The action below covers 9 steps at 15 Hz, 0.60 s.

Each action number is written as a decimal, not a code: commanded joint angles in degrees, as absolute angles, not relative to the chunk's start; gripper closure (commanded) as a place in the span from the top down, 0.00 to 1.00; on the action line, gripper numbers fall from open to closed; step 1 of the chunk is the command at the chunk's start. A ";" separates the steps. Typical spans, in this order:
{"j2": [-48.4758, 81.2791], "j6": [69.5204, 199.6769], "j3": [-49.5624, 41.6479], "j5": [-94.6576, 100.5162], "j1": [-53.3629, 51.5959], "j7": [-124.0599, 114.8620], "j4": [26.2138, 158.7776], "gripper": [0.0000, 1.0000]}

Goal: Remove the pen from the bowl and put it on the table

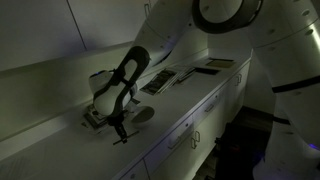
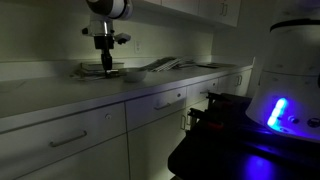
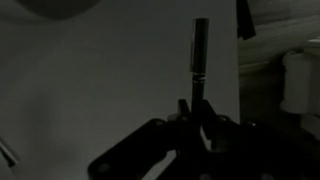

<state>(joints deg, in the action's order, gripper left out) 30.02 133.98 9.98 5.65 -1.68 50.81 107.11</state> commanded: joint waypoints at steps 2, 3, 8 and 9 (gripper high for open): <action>30.13 136.99 10.29 6.27 -1.19 48.76 106.51 0.58; 29.64 137.58 10.56 5.76 -0.78 49.07 106.64 0.66; 24.53 134.66 11.26 3.46 0.98 50.14 108.70 1.00; 23.23 133.59 11.46 2.74 1.34 50.71 109.39 1.00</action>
<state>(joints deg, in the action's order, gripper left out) 27.27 136.01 10.13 4.77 -0.21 50.31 106.41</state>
